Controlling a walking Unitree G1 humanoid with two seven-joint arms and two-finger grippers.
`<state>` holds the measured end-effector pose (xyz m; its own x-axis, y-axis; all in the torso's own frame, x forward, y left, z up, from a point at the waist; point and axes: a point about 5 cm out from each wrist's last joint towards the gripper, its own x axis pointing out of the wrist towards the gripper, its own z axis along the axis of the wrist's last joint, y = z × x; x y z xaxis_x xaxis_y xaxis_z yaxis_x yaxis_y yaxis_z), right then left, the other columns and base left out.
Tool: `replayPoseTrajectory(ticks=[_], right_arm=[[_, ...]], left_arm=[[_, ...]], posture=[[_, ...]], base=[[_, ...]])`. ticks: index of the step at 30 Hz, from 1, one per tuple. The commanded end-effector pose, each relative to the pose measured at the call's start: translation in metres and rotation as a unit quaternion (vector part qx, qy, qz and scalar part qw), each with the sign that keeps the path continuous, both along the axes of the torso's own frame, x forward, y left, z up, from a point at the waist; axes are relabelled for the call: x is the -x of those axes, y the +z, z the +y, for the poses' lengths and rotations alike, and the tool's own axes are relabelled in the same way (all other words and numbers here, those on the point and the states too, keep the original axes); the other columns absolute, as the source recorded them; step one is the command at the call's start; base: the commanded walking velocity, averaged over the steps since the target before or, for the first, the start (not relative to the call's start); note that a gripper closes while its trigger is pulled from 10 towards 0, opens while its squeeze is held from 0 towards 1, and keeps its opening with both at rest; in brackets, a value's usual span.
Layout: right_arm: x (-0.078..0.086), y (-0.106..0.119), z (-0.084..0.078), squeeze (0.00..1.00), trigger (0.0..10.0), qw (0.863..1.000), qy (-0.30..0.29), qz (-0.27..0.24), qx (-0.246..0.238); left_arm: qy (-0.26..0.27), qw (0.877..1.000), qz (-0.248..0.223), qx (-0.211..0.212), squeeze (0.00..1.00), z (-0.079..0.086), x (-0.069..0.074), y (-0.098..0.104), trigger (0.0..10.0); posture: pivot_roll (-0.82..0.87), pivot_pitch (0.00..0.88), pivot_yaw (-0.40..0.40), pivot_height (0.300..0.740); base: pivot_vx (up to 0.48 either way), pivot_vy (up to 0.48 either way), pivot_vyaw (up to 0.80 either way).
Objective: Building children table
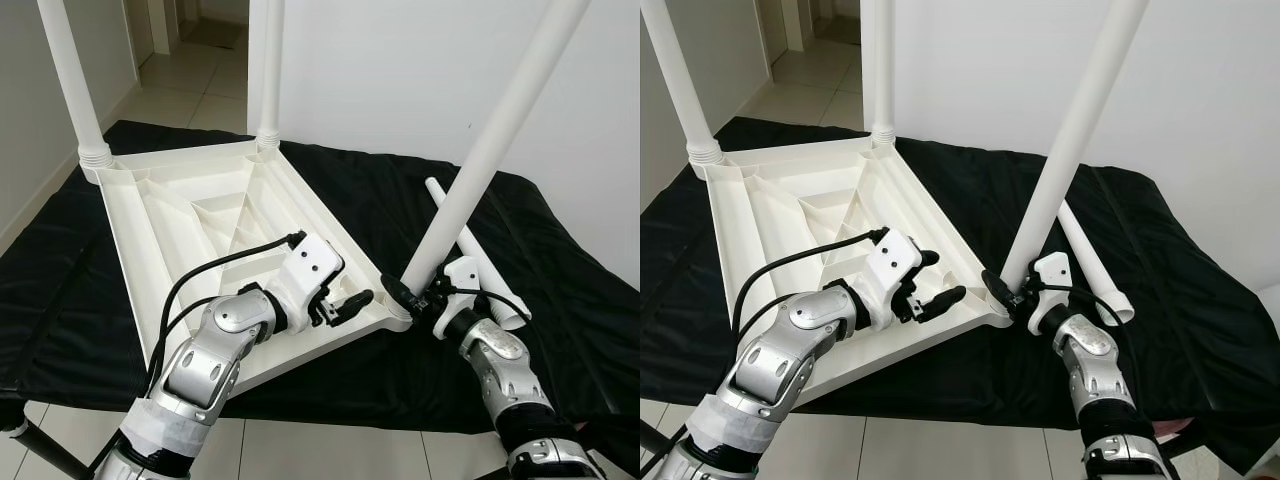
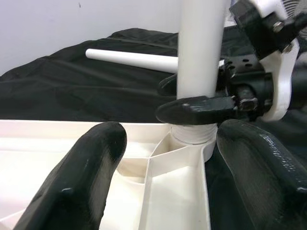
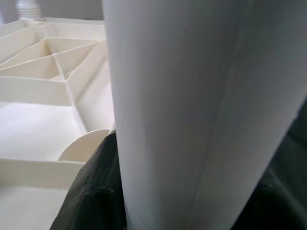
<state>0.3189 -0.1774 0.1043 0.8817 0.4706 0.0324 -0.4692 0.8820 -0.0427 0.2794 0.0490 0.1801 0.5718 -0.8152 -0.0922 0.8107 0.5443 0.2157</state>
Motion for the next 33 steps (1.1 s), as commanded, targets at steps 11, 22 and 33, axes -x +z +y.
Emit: replayPoseTrajectory(ticks=[11,22,33], right_arm=[[0.006,-0.015,0.003,0.0,10.0,0.965,-0.255,0.053,-0.005],[0.019,-0.009,0.041,0.0,10.0,0.96,-0.275,0.039,-0.03],[0.022,-0.002,0.034,0.43,10.0,0.951,-0.304,0.038,-0.03]], left_arm=[[0.014,1.0,-0.005,-0.001,0.0,-0.003,0.002,-0.002,10.0],[0.012,1.0,-0.004,0.001,0.0,-0.005,0.004,-0.003,10.0],[0.008,1.0,-0.003,0.001,0.0,-0.006,0.004,-0.003,10.0]], posture=[[0.03,0.0,-0.115,0.74],[0.04,0.0,-0.128,0.74],[0.03,0.0,-0.124,0.74]], base=[[0.0,0.0,0.0],[0.0,0.0,0.0],[0.0,0.0,0.0]])
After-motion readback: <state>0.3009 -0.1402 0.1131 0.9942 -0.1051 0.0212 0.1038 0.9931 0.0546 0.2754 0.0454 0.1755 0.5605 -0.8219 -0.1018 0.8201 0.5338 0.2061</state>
